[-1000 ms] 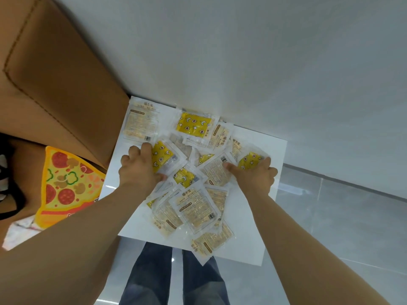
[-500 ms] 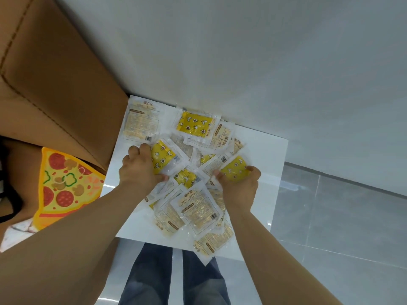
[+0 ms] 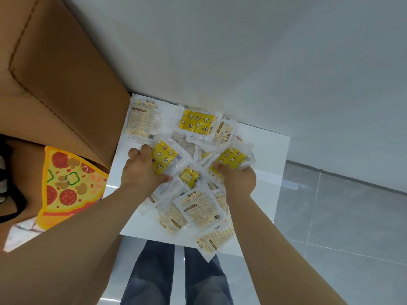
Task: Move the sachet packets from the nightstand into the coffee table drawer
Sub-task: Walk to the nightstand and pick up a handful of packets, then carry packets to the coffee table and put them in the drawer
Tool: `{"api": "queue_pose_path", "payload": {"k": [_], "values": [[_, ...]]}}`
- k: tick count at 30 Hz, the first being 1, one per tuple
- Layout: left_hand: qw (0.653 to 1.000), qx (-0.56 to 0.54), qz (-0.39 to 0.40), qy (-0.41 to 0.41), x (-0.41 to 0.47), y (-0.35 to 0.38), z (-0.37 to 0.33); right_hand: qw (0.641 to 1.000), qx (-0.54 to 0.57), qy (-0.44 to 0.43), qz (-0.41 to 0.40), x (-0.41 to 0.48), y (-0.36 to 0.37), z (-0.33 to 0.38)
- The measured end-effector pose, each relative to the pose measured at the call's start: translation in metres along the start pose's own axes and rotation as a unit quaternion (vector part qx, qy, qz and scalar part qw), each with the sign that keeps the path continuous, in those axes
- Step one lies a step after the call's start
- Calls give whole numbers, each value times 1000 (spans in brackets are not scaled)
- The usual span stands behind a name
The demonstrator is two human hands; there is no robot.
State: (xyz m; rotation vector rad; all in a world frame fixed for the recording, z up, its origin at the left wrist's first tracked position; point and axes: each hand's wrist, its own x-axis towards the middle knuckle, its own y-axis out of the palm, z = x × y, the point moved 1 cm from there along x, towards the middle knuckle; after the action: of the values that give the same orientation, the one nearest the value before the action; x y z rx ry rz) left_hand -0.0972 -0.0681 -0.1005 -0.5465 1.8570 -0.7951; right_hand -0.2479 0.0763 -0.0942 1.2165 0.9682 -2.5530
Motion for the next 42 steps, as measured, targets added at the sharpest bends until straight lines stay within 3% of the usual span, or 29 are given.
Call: {"api": "queue_pose_path", "payload": {"k": [4,11,18,28,34,42], "values": [[998,-47,21,-25,-7,-1,-1,997,52,41,51,-3,-4,6],[986,-127,51,-98,-20,-14,-5,995,88,-16,51,-14,-33,16],[974,-206,39,-85,-56,-57,-21,989,127,-62,54,-56,-78,35],[927,-364,60,-61,-154,-144,-34,980,142,-114,75,-169,-138,54],[929,-368,40,7,-216,-195,-48,972,159,-167,42,-249,-188,55],[935,-312,68,153,-272,-237,-115,951,199,-232,-42,-319,-261,40]]}}
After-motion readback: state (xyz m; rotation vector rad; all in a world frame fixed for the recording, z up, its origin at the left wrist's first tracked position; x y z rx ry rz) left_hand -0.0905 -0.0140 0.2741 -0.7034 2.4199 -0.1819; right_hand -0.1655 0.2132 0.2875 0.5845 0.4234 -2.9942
